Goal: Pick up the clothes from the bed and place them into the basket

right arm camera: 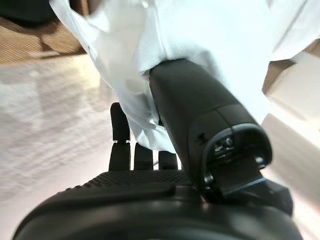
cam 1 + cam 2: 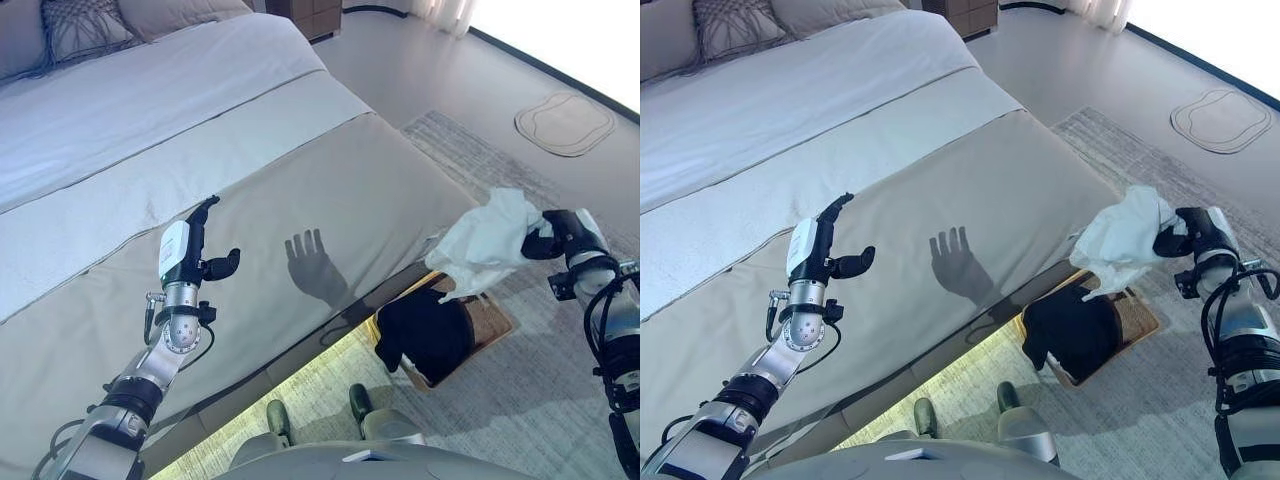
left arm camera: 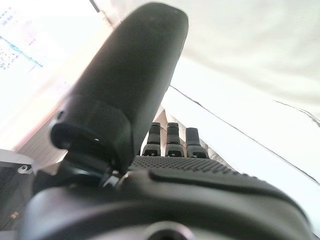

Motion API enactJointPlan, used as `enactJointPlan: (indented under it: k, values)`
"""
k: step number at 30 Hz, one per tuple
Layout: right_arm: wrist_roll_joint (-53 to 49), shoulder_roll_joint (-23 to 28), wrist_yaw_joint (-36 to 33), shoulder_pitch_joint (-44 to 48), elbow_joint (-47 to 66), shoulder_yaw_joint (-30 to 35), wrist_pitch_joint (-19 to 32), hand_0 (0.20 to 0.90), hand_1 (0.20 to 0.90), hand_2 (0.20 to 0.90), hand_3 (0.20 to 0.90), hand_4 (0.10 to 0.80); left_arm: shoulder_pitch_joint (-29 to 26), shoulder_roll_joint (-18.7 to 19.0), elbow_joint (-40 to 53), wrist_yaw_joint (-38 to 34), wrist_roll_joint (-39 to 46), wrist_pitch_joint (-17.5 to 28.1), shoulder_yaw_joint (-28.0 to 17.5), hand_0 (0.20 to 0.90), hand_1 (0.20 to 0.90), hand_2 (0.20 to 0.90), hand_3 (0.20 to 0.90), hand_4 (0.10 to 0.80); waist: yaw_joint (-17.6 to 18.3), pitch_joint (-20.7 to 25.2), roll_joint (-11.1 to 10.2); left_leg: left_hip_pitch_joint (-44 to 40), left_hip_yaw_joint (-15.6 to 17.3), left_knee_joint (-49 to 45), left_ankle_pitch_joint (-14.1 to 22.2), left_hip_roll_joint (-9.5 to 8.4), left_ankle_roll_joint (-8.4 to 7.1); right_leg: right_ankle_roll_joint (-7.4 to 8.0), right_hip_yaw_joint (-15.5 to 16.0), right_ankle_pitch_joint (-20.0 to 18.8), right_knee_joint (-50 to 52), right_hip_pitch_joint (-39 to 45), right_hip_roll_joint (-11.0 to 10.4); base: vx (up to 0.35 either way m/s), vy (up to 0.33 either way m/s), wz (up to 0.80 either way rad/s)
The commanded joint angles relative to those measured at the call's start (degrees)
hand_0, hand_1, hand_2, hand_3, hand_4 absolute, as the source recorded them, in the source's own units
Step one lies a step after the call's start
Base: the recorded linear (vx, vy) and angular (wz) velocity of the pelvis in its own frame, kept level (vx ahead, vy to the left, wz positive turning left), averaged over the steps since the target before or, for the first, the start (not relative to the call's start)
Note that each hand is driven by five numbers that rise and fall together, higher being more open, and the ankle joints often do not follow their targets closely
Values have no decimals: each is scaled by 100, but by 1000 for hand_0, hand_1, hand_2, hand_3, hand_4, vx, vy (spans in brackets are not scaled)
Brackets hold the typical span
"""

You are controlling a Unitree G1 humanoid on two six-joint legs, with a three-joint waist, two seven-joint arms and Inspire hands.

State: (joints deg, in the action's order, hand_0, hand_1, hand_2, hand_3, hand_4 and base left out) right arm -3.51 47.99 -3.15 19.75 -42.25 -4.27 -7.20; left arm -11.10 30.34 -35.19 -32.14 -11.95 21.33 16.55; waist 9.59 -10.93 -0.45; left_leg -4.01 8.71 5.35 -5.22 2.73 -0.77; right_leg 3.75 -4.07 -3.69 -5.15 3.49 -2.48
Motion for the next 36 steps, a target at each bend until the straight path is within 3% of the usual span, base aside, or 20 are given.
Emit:
enactJointPlan:
  k: [1, 13, 14, 15, 23, 36]
  values:
    - [-143, 260, -133, 371, -455, -53, 252, 300, 300, 300, 200, 100, -244, 331, -1, -167, -44, 296, 81, 900, 900, 900, 900, 800, -155, 844, -66, -242, -127, -37, 615, -13, 40, 98, -40, -149, 484, -408, -55, -10, -9, 3]
    - [39, 45, -99, 324, -1640, -39, 178, 300, 300, 300, 200, 100, -314, 323, -70, -165, -5, 402, 263, 900, 900, 900, 900, 800, -135, 872, 70, -247, -89, -42, 632, -12, 57, 112, -24, -161, 501, -456, -65, -1, -1, 0]
    - [69, 30, -160, 317, -1679, -47, 171, 465, 465, 465, 392, 292, -317, 318, -79, -159, 0, 407, 268, 900, 900, 900, 900, 800, -133, 874, 77, -248, -91, -40, 630, -13, 57, 111, -28, -165, 496, -455, -64, 0, 0, 0]
    - [94, -7, -256, 297, -1782, -54, 201, 900, 900, 900, 900, 800, -320, 301, -100, -167, 4, 416, 289, 900, 900, 900, 900, 800, -128, 882, 92, -248, -91, -36, 631, -17, 56, 114, -32, -172, 482, -453, -61, 0, 0, 0]
    - [125, 43, -402, 65, -1670, 102, 501, 900, 900, 900, 900, 800, -226, 330, -92, -52, 53, 387, 333, 900, 900, 900, 900, 800, -88, 894, 114, -243, -91, -35, 634, -7, 51, 129, -62, -189, 465, -472, -53, 6, -7, -3]
    - [192, 190, -380, -115, -1371, 240, 548, 900, 900, 900, 900, 800, -214, 319, -57, -58, 19, 318, 306, 900, 900, 900, 900, 800, -42, 892, 99, -215, -110, -35, 627, -16, 41, 126, -94, -183, 458, -491, -50, 0, -1, 0]
